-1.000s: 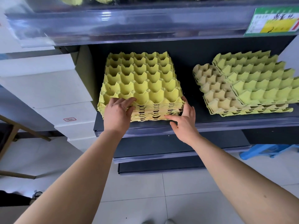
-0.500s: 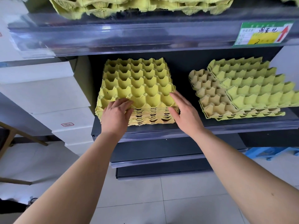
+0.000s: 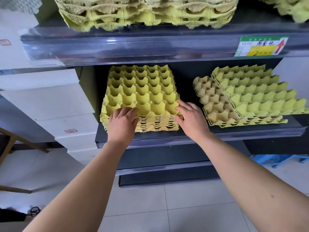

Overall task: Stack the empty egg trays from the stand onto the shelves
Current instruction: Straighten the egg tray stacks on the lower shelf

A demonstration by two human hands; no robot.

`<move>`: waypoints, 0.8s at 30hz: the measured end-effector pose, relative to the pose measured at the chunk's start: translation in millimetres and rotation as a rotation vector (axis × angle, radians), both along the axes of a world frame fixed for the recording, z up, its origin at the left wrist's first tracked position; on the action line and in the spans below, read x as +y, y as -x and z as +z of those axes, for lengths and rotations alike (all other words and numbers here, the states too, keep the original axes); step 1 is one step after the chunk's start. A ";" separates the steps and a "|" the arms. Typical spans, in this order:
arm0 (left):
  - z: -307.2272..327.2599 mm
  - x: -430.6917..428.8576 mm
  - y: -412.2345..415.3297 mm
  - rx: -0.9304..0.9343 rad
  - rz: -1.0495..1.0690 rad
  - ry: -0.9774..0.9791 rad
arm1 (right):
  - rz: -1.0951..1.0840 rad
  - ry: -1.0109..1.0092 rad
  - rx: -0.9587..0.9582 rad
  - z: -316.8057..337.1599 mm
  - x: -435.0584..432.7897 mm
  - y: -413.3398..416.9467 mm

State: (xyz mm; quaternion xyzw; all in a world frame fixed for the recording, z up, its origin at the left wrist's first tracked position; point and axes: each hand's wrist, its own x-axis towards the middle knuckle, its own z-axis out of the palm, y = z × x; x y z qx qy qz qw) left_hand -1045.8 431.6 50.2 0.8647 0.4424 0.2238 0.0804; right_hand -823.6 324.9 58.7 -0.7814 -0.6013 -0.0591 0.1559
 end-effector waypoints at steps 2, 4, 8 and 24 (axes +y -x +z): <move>5.9 -3.5 1.9 0.060 -0.006 0.005 | 0.010 0.005 0.033 10.8 -1.9 2.7; 13.4 -8.7 3.4 0.116 -0.009 -0.011 | 0.025 -0.021 0.047 20.2 -9.0 5.1; 29.4 -25.1 -6.7 0.175 -0.055 -0.097 | 0.017 -0.010 0.037 31.1 -32.5 0.0; 57.2 -149.0 -235.2 0.104 -0.287 -0.151 | -0.151 0.000 -0.041 53.0 -178.7 -206.6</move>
